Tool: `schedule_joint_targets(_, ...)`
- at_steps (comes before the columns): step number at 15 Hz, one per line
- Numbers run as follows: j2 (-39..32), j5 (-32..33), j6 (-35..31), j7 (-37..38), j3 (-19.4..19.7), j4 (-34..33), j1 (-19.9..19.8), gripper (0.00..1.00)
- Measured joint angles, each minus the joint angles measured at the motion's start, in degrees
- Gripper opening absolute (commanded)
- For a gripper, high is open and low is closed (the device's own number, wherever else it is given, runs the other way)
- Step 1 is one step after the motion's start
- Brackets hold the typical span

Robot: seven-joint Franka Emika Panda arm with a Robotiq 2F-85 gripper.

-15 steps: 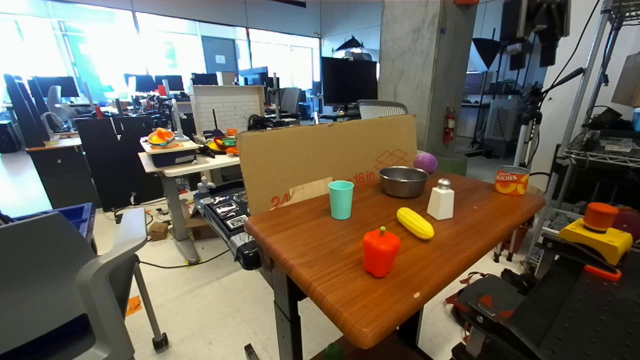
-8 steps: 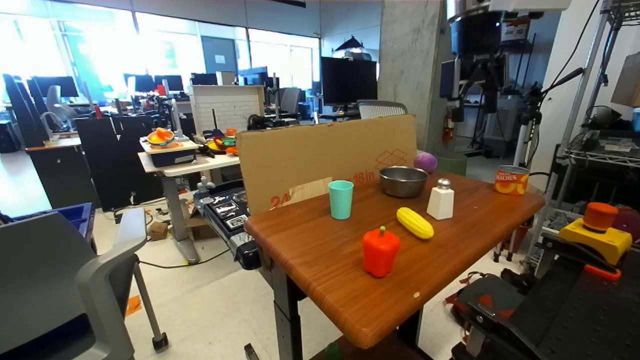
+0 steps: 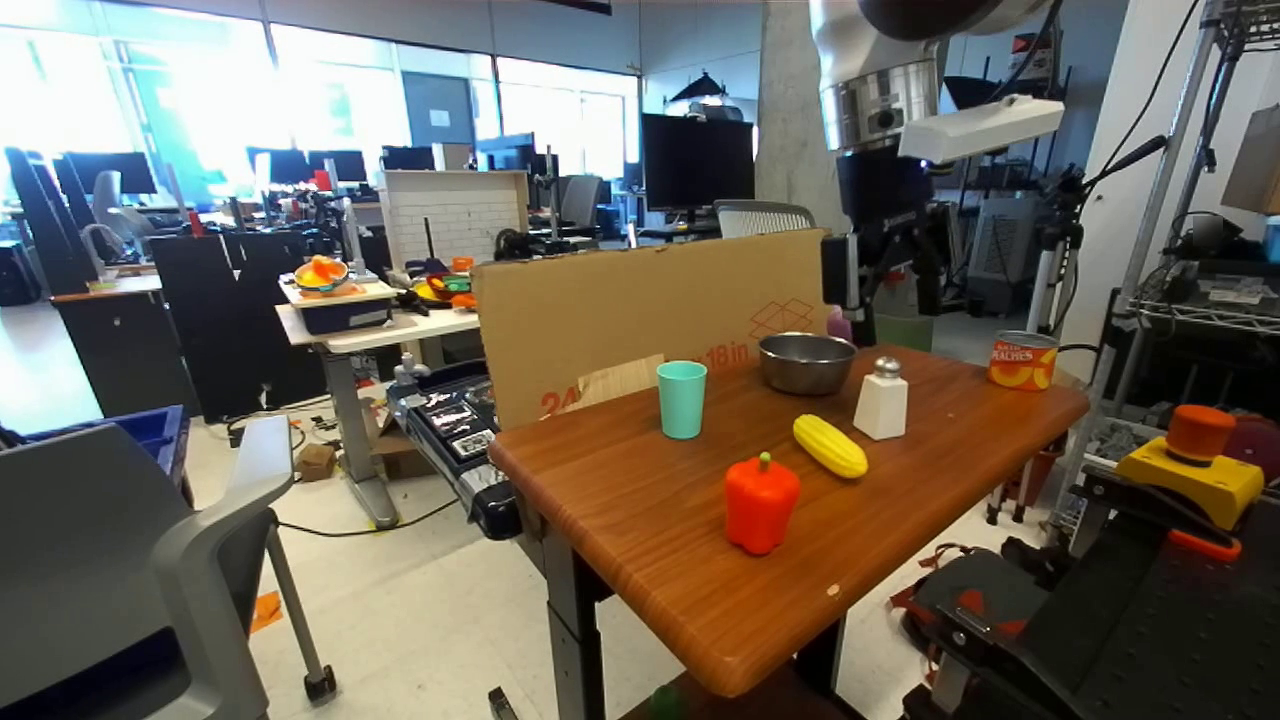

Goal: Put the salt shaker inside the pot

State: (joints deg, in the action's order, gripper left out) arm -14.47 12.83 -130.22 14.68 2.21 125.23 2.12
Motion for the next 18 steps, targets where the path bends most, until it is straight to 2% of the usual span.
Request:
schedule_joint_targets(9, -5.96, 2.51, 0.80, 3.18, 0.35, -0.48, 1.44, 1.00)
schedule_joint_targets(10, -6.33, 2.78, 0.74, 3.39, 0.36, -0.63, 1.51, 0.75)
schedule_joint_targets(11, -6.68, 2.97, 0.73, 3.50, 0.36, -0.84, 1.58, 0.74)
schedule_joint_targets(18, -7.67, 6.25, -2.33, 6.19, 0.85, -1.33, 3.19, 0.20)
